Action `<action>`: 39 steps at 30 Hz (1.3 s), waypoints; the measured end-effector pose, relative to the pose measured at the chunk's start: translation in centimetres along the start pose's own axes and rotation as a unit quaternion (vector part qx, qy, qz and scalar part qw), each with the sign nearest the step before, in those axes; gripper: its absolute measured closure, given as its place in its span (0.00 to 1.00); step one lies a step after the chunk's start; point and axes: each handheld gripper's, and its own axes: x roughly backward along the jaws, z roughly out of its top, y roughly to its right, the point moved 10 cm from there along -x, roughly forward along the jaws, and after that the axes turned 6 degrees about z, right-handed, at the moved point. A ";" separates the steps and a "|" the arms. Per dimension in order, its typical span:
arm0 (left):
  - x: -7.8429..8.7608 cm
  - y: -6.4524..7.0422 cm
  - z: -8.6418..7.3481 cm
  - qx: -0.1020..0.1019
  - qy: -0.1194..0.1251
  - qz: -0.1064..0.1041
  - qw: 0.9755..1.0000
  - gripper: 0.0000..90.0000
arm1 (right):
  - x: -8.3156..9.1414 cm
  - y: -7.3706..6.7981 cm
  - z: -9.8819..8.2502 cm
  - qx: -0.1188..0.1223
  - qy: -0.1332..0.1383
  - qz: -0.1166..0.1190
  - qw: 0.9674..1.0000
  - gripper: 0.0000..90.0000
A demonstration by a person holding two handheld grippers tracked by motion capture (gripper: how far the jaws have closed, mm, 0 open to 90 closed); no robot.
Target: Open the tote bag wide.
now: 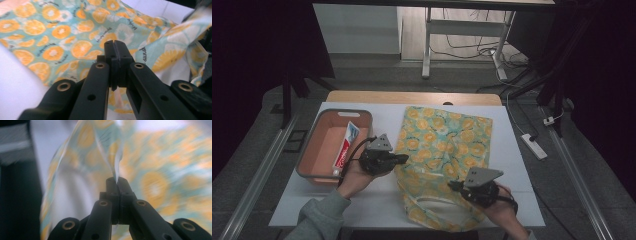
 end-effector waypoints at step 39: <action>-5.1 1.6 -1.5 -0.020 -0.094 0.022 0.995 0.31 | -6.3 13.7 -5.8 -0.169 -0.062 -0.038 0.983 0.76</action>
